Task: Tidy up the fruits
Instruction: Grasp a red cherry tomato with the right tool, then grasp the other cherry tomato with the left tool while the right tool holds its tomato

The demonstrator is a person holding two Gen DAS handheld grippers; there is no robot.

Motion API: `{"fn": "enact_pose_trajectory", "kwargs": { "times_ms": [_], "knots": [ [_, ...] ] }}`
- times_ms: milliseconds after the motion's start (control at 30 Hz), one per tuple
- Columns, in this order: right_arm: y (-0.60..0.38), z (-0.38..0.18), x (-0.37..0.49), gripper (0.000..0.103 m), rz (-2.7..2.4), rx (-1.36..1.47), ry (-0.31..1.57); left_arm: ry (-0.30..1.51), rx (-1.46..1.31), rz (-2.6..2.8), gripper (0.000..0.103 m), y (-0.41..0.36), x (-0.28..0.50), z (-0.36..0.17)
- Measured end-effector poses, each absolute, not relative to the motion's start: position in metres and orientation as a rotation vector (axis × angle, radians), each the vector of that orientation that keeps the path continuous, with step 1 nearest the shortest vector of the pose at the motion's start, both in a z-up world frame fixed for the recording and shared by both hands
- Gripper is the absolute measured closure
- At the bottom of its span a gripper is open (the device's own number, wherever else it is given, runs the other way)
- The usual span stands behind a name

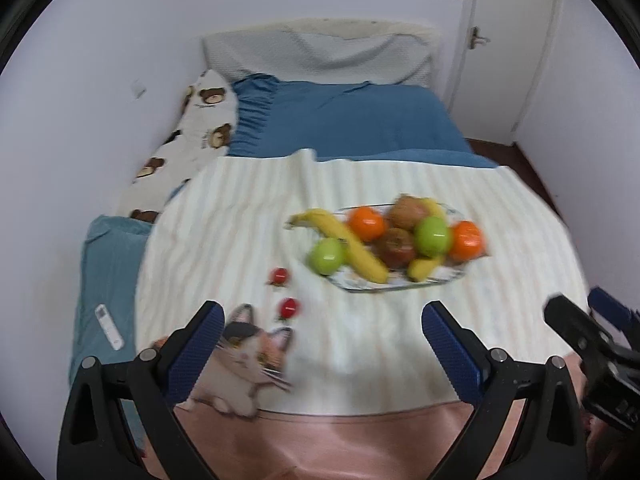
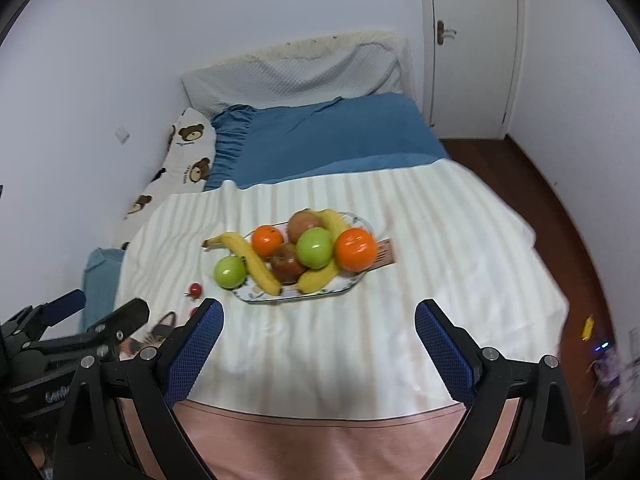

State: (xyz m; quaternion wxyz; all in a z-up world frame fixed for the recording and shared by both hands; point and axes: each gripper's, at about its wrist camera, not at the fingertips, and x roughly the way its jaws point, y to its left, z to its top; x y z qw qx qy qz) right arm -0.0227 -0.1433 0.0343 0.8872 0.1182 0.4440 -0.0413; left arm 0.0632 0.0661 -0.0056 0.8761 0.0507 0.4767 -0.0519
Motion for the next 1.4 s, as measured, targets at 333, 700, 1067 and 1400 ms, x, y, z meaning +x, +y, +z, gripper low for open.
{"fn": "enact_pose_trajectory", "kwargs": {
  "times_ms": [333,700,1067,1400],
  "knots": [
    [-0.063,-0.111,0.057,0.031,0.186,0.485,1.073,1.152,0.363,0.039,0.002,0.134,0.141,-0.113],
    [0.013,-0.201,0.115,0.047,0.287,0.529,1.149,1.287,0.233,0.083,0.002,0.195,0.186,-0.169],
    [0.059,-0.219,0.135,0.075,0.299,0.362,1.175,1.323,0.155,-0.026,0.008,0.180,0.198,-0.173],
    [-0.004,-0.193,0.114,0.074,0.206,0.383,1.124,1.360,0.160,-0.276,0.036,0.111,0.214,-0.197]
  ]
}}
